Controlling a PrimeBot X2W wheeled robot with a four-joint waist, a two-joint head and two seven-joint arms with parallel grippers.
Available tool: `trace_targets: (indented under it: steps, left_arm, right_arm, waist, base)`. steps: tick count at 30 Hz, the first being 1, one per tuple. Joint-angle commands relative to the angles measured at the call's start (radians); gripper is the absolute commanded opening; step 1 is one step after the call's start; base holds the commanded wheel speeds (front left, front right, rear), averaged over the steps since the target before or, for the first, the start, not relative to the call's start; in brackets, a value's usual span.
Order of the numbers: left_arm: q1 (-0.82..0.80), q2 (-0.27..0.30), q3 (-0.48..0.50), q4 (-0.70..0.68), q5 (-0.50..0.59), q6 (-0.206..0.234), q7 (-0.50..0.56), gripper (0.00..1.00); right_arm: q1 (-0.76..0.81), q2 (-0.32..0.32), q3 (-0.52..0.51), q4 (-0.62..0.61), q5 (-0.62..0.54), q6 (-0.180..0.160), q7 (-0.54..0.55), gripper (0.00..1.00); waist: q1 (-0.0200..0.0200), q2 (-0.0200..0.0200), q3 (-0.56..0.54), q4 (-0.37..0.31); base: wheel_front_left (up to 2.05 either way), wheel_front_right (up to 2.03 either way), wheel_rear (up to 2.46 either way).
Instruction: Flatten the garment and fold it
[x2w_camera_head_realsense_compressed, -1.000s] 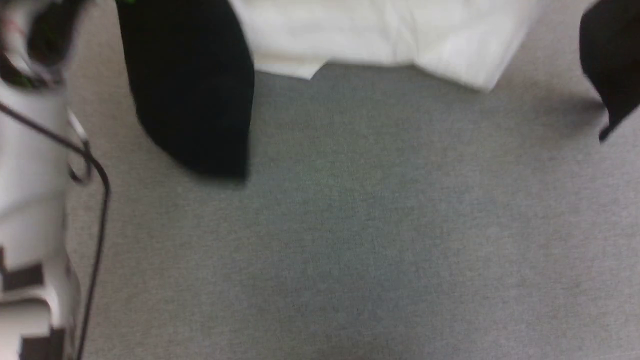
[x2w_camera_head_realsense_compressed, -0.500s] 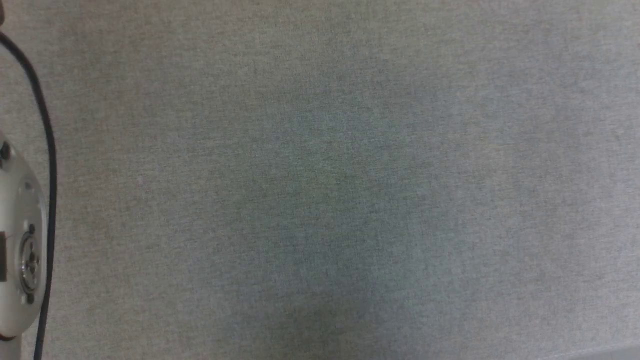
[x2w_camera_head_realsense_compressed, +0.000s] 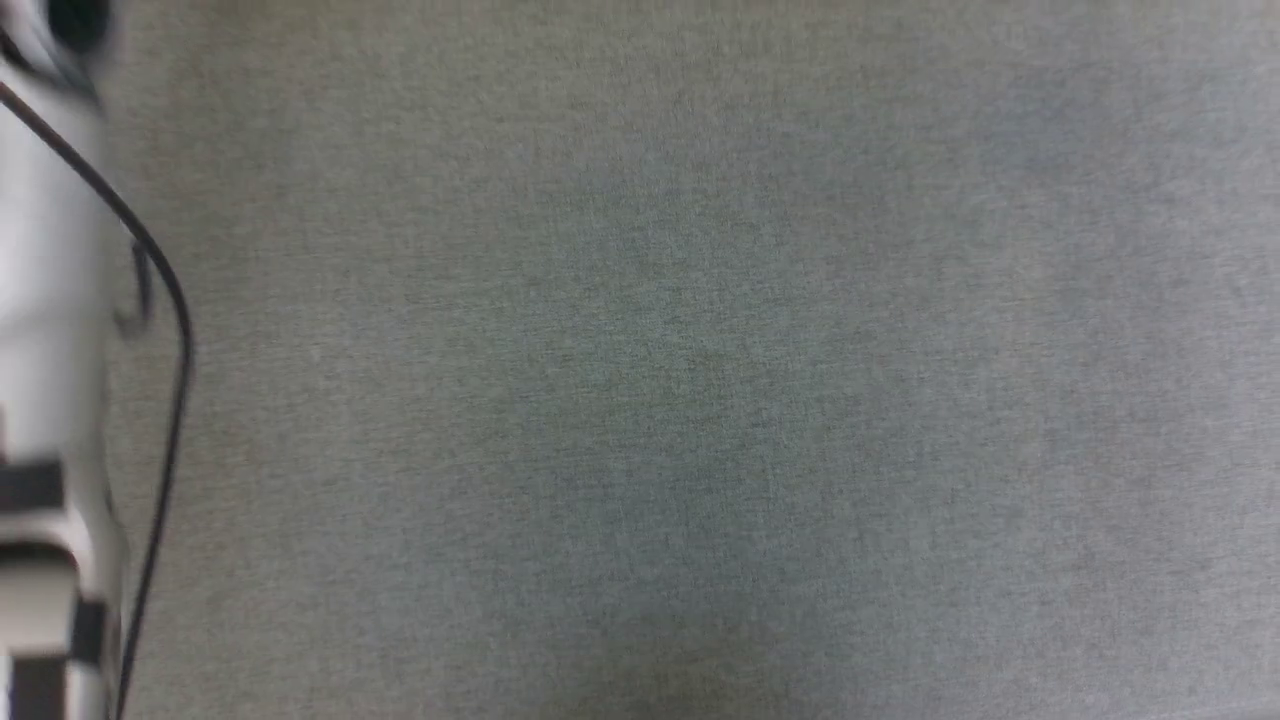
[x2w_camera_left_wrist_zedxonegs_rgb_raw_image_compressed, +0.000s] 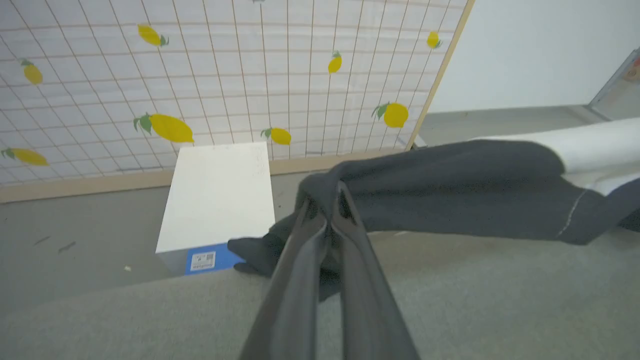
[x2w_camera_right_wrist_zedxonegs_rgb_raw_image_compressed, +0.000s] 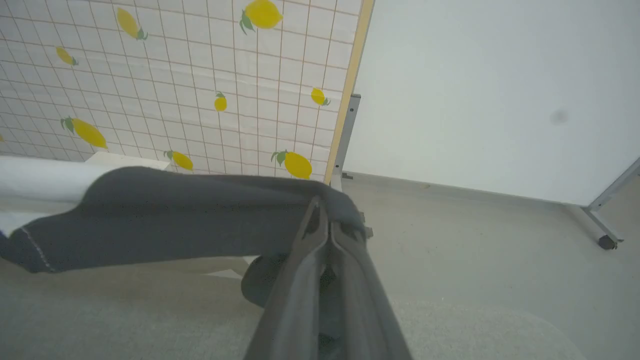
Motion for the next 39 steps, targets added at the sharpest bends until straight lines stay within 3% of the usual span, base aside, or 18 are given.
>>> trace_targets:
  steps: [1,10,19,31,39]
  left_arm:
    - [0.074,0.03,-0.013,-0.005,0.0,-0.01,0.028,0.0]
    - [0.559,0.066,-0.068,-0.19,-0.109,-0.016,0.228,0.0]
    - [0.995,0.055,-0.068,-0.439,-0.203,0.085,0.289,0.0]
    - [1.26,0.033,-0.087,-0.552,-0.249,0.15,0.291,0.0]
    - [1.336,0.015,-0.097,-0.559,-0.273,0.162,0.284,0.0]
  right_arm:
    - [0.063,-0.018,0.009,-0.001,0.025,-0.002,0.007,0.0]
    - [0.493,-0.041,0.035,-0.127,0.166,-0.002,0.11,0.0]
    - [0.9,0.007,-0.094,-0.364,0.157,-0.002,0.221,0.0]
    - [1.216,0.141,-0.249,-0.593,0.039,-0.002,0.363,0.0]
    - [1.329,0.195,-0.309,-0.609,0.01,-0.002,0.417,0.0]
  waist:
    - [-0.0001,0.0,-0.056,0.016]
    - [-0.0001,0.0,-0.226,0.038]
    - [-0.0001,0.0,-0.336,0.058]
    - [-0.0001,0.0,-0.4,0.081]
    - [-0.0001,0.0,-0.41,0.085]
  base:
    - [0.0,0.0,0.0]
    - [0.0,0.0,0.0]
    - [0.0,0.0,0.0]
    - [0.0,0.0,0.0]
    - [0.0,0.0,0.0]
